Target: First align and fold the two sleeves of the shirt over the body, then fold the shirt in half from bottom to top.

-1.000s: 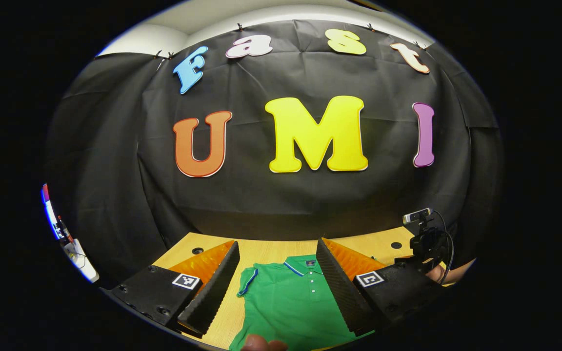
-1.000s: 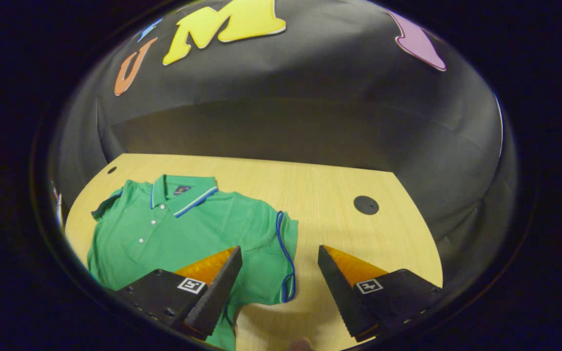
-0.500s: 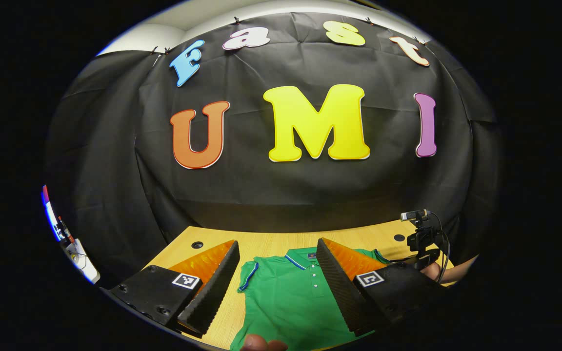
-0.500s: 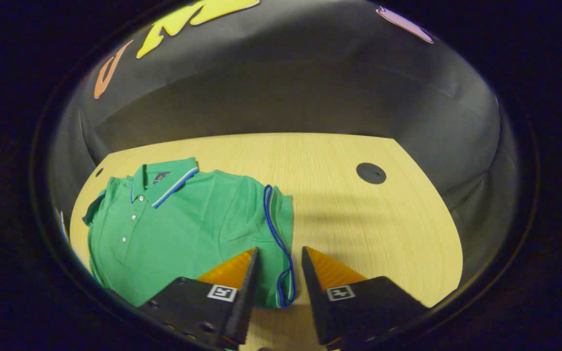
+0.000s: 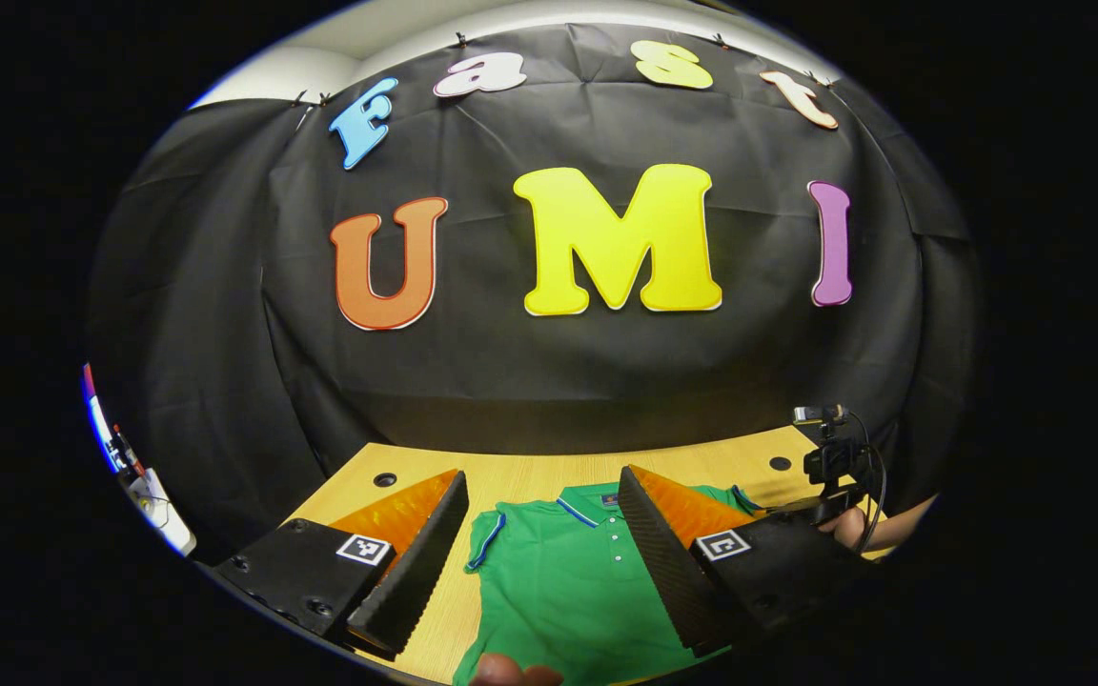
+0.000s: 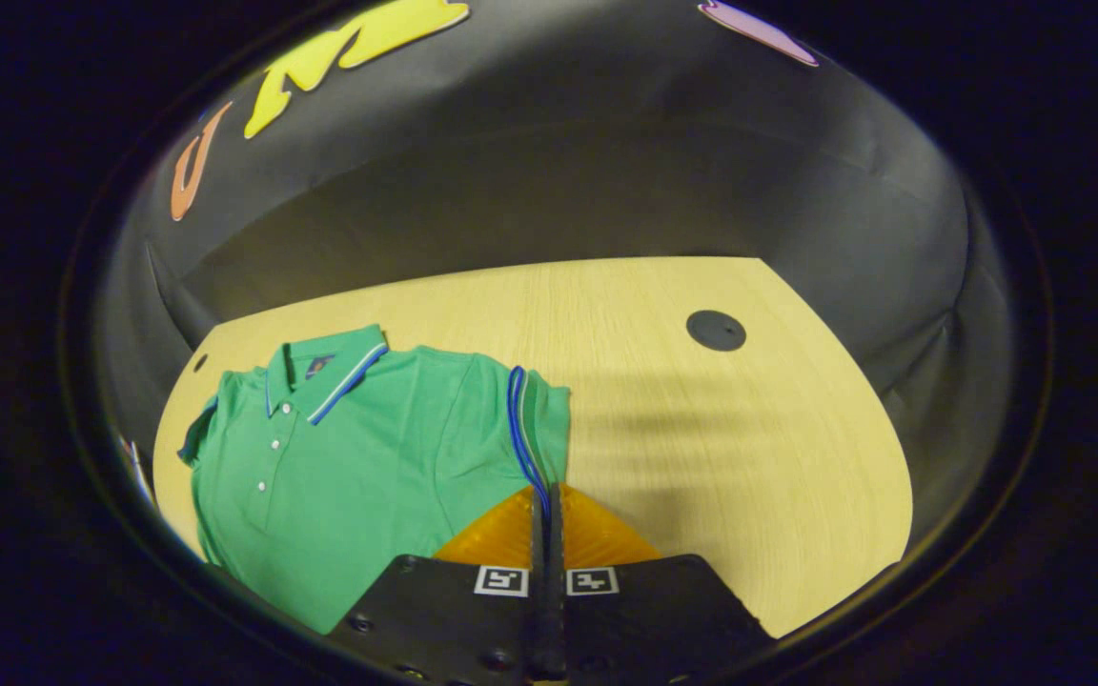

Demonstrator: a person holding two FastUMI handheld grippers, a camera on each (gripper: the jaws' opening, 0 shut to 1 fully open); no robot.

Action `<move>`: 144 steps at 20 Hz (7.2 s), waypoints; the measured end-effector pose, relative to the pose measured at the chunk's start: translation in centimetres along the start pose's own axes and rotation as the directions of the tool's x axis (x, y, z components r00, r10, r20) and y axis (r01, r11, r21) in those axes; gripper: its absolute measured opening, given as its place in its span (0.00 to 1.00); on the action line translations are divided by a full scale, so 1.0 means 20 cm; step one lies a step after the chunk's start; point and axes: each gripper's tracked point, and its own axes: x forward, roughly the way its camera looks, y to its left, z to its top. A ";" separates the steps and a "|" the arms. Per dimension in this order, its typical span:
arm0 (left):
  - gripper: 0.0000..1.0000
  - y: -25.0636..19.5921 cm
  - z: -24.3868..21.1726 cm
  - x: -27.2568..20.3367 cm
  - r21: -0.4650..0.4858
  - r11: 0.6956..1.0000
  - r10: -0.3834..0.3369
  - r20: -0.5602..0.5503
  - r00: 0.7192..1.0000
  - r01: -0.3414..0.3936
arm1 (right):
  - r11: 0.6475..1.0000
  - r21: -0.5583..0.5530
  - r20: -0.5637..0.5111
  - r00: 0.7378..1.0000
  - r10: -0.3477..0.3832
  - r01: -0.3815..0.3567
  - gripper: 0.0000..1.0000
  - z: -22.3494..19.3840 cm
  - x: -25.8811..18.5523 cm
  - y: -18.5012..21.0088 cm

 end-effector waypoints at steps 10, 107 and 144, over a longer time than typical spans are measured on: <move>1.00 0.15 0.01 -0.07 -0.019 0.998 0.058 0.015 0.998 -0.058 | 0.993 -0.031 0.065 0.991 0.115 -0.113 0.00 0.19 -0.16 0.48; 0.12 -0.42 -1.00 0.91 -0.174 0.913 -0.408 -0.364 0.837 0.369 | 0.975 0.166 0.240 0.953 -0.187 0.150 0.96 -0.14 -1.61 -0.01; 1.00 0.22 -1.07 -0.45 -0.124 0.948 -0.314 -0.500 0.807 0.292 | 0.946 -0.292 0.002 0.989 0.150 -0.143 0.97 -0.68 -1.57 0.31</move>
